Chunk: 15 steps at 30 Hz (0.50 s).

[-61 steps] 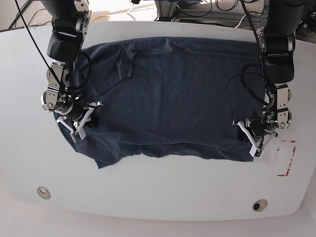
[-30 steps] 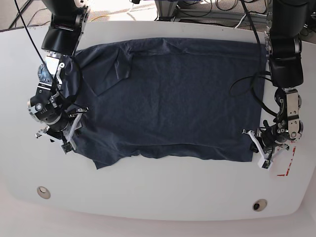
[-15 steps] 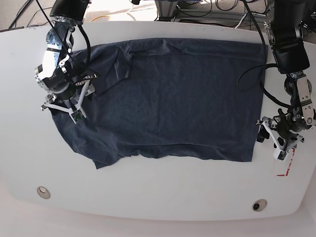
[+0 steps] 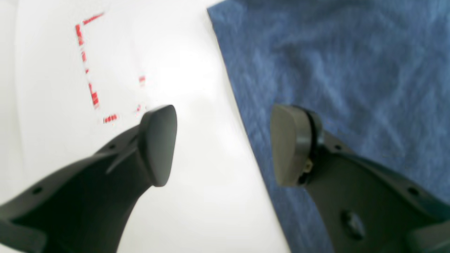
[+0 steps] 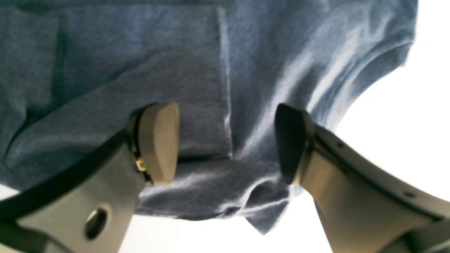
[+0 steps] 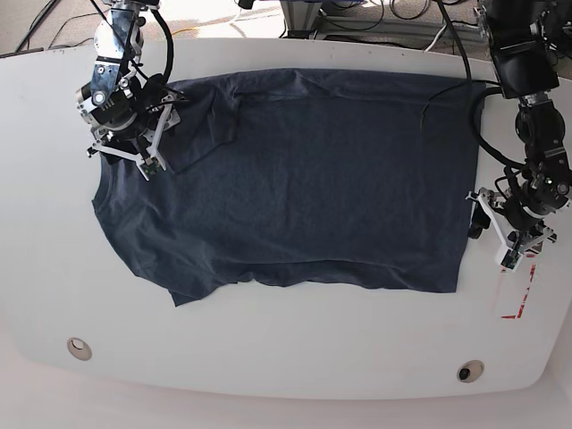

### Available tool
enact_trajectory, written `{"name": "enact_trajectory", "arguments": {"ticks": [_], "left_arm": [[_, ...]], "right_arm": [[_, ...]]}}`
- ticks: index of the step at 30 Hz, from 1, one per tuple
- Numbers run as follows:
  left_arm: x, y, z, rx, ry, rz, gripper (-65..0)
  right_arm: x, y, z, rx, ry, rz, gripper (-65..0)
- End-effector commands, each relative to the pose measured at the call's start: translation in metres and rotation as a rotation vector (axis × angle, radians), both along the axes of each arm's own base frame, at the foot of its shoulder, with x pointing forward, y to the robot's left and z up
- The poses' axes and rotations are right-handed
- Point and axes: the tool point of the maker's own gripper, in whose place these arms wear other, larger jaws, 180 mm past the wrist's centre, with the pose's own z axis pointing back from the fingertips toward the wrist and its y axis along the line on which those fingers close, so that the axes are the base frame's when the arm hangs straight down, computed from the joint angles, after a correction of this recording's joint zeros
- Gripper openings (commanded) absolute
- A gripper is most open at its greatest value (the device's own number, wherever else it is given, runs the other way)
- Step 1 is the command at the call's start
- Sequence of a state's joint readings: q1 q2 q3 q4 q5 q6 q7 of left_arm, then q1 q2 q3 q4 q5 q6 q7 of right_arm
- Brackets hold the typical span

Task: Layout the t-shirt on the table in an organized manner, then fold the t-shirt properly
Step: 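Release the hem and move both grippers to the collar edge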

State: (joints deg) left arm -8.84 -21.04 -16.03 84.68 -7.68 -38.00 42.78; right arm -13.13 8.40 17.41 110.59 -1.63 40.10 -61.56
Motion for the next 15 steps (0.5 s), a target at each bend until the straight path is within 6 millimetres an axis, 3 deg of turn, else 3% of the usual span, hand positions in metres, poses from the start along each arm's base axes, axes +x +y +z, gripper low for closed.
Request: {"name": "enact_trajectory", "arguments": {"ticks": [1,15], "left_arm": [[0.004,0.001,0.018,0.014,-0.056,-0.012,-25.8],[-0.005,0.0,0.007,0.012,-0.028,-0.014,-25.8]], "right_arm": [[0.007,-0.003,0.009,-0.009,-0.037,0.004,-26.6],[-0.004,-0.003,-0.005,0.002,0.011,-0.001,-27.1]]}}
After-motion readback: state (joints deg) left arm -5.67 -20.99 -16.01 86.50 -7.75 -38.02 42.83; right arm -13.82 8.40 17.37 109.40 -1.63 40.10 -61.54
